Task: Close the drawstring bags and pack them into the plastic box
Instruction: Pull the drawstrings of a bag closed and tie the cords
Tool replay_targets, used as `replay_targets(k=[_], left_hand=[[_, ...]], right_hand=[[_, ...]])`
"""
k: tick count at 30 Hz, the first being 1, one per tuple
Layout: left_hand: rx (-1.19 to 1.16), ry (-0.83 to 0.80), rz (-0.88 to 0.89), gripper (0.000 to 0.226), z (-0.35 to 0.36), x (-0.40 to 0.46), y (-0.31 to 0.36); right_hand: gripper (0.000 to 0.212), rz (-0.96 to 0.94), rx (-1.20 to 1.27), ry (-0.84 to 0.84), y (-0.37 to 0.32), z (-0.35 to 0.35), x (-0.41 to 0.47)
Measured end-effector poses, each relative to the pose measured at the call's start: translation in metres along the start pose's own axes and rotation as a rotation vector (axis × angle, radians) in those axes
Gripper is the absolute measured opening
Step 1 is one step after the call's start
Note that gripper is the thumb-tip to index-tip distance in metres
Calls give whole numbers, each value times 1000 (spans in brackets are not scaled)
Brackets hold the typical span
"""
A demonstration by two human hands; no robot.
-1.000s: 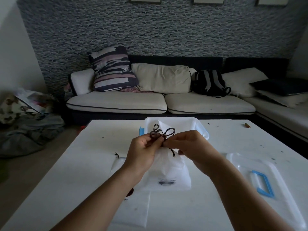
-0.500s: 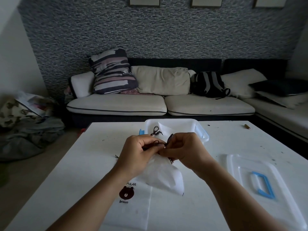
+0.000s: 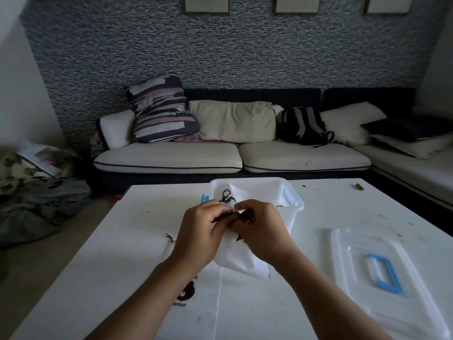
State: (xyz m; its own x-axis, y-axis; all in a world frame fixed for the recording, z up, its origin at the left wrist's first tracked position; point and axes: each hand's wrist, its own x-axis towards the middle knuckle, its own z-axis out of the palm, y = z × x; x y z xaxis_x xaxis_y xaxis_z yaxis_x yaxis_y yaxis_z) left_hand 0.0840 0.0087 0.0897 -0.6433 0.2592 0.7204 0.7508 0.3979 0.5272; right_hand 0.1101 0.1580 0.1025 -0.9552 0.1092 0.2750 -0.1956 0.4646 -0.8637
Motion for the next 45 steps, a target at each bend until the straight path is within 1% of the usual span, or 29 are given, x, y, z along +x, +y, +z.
replay_targets(k=[2, 4, 5, 7, 9, 10, 12, 15, 16, 17, 19, 20, 21, 22, 23, 25, 26, 27, 29, 31, 34, 36, 37, 39, 41, 42, 43, 45], left_hand=[[-121, 12, -119, 12, 4, -1, 2], [-249, -9, -254, 11, 5, -2, 4], [-271, -24, -274, 12, 5, -2, 5], [-257, -60, -259, 12, 3, -2, 4], [-253, -73, -267, 10, 1, -1, 4], [-285, -70, -302, 9, 1, -1, 5], [-407, -64, -415, 9, 1, 1, 7], [-672, -100, -557, 6, 1, 2, 17], [-748, -120, -583, 5, 0, 2, 20], [-804, -138, -599, 8, -1, 2, 22], [-878, -159, -619, 10, -3, 1, 23], [-899, -162, -629, 10, -4, 2, 24], [-906, -162, -636, 10, -6, 2, 23], [-900, -160, -640, 11, -7, 2, 22], [-875, -157, -640, 12, -8, 2, 20], [-794, -151, -636, 11, -9, 0, 16], [-759, -152, -631, 8, -9, 0, 14], [-734, -153, -626, 8, -9, -1, 14], [-712, -163, -612, 10, -7, -1, 14], [-720, -162, -608, 10, -5, -1, 14], [-762, -119, -605, 10, -7, 3, 13], [-759, -93, -592, 10, -9, 4, 13], [-755, -86, -585, 9, -10, 4, 13], [-750, -85, -575, 9, -10, 3, 12], [-743, -84, -546, 9, -8, 2, 11], [-736, -76, -528, 12, -7, 2, 11], [-722, -65, -512, 16, -5, 1, 11], [-684, -47, -488, 17, -3, 1, 11]], right_hand=[[12, 56, 71, -6, -2, 4, -2], [23, 173, 197, -45, -1, 7, -5], [25, 246, 274, -68, 0, 5, -5], [17, 348, 361, -122, 0, -3, -4], [5, 380, 406, -206, -1, -12, -3], [5, 390, 456, -255, 0, -17, -3], [7, 424, 597, -372, 2, -28, -2], [12, 484, 779, -543, 6, -38, -1], [15, 508, 820, -580, 10, -38, 0], [23, 529, 858, -614, 14, -35, 0], [51, 532, 916, -669, 24, -28, 3], [60, 516, 938, -672, 29, -25, 5], [62, 503, 944, -667, 30, -23, 7], [58, 477, 910, -665, 29, -23, 9], [46, 431, 822, -646, 24, -25, 10], [11, 288, 520, -563, 10, -34, 10], [7, 213, 388, -528, 5, -40, 12], [10, 154, 280, -500, 0, -45, 13], [5, 82, 144, -484, -6, -54, 15], [4, 40, 50, -469, -8, -58, 17], [9, -45, -46, -363, -7, -60, 18], [6, -69, -35, -328, -3, -59, 17], [6, -56, 20, -335, 0, -58, 16], [19, 4, 251, -398, 5, -55, 11], [28, 60, 489, -526, 7, -49, 4], [28, 80, 556, -563, 8, -46, 1], [24, 99, 581, -564, 8, -43, 0], [18, 122, 579, -505, 6, -38, -1]])
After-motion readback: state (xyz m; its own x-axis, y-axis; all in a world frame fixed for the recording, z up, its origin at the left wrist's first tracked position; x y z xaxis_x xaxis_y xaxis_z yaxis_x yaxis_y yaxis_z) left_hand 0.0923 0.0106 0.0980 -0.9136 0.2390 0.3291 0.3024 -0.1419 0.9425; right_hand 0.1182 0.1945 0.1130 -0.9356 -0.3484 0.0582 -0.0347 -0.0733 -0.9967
